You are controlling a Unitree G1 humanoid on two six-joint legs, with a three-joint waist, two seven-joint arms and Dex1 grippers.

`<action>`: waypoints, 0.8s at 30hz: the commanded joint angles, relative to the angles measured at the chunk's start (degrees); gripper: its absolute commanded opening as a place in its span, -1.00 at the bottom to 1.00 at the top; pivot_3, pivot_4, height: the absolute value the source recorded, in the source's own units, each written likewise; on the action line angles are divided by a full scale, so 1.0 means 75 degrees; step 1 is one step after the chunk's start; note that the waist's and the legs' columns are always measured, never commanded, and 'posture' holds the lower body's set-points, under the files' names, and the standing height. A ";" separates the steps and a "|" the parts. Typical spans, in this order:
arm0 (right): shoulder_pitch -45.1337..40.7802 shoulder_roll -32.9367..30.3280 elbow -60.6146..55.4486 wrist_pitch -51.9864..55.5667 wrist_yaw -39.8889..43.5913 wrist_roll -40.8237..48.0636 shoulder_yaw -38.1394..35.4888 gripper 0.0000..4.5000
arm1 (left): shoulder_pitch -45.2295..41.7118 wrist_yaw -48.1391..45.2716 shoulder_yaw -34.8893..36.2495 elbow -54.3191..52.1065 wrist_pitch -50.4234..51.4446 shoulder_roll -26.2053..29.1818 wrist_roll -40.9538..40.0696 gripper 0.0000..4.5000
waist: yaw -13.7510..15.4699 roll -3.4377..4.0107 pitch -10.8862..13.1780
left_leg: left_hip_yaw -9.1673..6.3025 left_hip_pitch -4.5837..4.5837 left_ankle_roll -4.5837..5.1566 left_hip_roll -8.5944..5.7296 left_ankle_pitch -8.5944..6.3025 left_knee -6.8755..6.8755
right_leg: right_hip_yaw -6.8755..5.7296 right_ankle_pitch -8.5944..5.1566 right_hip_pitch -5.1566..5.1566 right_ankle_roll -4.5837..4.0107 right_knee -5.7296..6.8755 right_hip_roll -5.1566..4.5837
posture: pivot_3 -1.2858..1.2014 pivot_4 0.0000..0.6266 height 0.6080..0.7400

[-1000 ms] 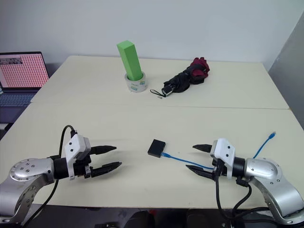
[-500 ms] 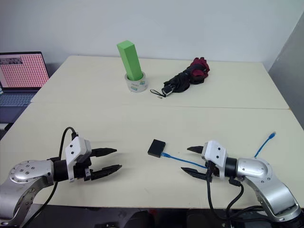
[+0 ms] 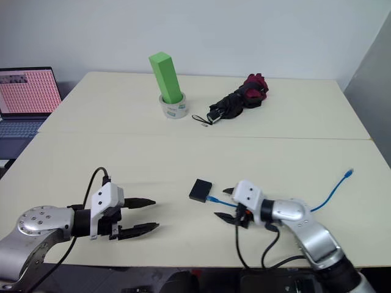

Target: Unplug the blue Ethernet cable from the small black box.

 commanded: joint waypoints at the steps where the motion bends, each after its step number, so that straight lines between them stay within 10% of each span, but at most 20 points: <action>1: -0.0337 0.0308 0.0606 -0.0203 -0.0096 -0.0313 0.0152 0.57 | -0.0158 -0.0018 -0.0008 -0.0207 -0.0024 0.0047 -0.0071 0.55 | 0.0011 -0.0001 0.0000 | 0.0001 -0.0004 -0.0003 -0.0002 0.0002 0.0001 | 0.0001 0.0000 0.0000 0.0000 -0.0005 -0.0002 | 0.03 -0.52 1.00; 16: -0.0830 0.0559 0.1209 -0.0460 0.0038 -0.0703 0.0197 -0.82 | -0.0340 0.0234 -0.0245 -0.0003 0.0183 -0.0282 -0.0132 0.58 | 0.0002 0.0000 0.0000 | -0.0001 0.0001 0.0002 -0.0001 -0.0001 0.0001 | -0.0001 0.0000 0.0000 0.0000 0.0003 -0.0002 | 0.03 -0.52 1.00; 24: -0.1177 -0.0136 0.0977 -0.2624 0.0113 -0.1813 0.0295 -0.94 | -0.1021 0.0423 -0.0197 0.0505 0.1470 -0.0917 -0.1252 0.58 | 0.0004 0.0002 0.0002 | -0.0001 -0.0001 0.0001 -0.0001 -0.0001 0.0001 | -0.0002 0.0000 -0.0003 0.0000 0.0004 -0.0002 | 0.03 -0.52 1.00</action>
